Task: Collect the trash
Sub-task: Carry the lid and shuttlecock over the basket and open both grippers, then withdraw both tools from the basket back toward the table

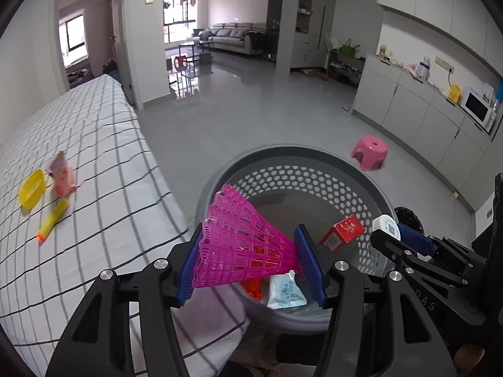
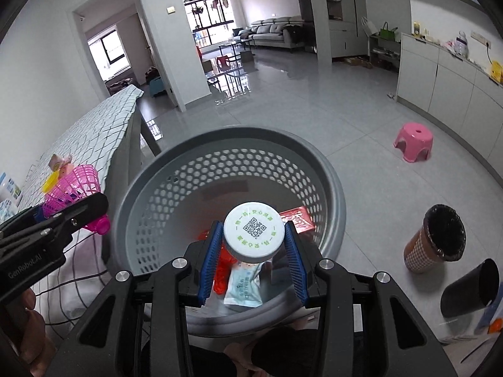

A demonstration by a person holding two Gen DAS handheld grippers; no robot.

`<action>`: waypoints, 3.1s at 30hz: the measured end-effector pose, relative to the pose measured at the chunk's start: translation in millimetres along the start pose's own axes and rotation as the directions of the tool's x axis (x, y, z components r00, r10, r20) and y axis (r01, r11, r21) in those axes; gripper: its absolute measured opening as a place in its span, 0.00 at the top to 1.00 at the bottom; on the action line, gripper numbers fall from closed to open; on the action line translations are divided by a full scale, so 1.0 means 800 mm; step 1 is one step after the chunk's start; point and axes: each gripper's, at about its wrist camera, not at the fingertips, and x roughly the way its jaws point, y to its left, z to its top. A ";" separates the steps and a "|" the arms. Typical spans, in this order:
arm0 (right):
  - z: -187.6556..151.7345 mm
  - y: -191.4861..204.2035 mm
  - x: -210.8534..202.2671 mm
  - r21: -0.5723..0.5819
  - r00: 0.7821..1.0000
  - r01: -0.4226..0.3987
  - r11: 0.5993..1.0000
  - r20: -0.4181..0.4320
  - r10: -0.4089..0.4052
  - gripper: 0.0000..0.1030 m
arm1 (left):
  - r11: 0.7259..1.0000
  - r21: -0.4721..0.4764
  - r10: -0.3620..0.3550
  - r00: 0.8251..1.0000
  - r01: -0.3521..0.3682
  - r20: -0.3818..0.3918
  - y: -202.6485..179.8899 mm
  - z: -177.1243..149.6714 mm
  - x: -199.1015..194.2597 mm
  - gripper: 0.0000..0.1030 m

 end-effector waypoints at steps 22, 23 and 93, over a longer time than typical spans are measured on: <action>0.008 -0.024 0.034 0.024 0.999 -0.013 1.000 -0.049 0.014 0.62 | 1.000 0.011 -0.017 0.997 0.018 -0.070 -0.022 0.006 0.046 0.45; 0.008 -0.024 0.034 0.023 0.999 -0.013 1.000 -0.049 0.014 0.62 | 1.000 0.011 -0.017 0.997 0.018 -0.071 -0.024 0.006 0.046 0.44; -0.002 0.053 -0.067 -0.073 0.995 -0.048 0.996 0.088 0.055 0.38 | 0.995 -0.083 0.057 0.995 -0.050 0.083 0.039 -0.018 -0.071 0.29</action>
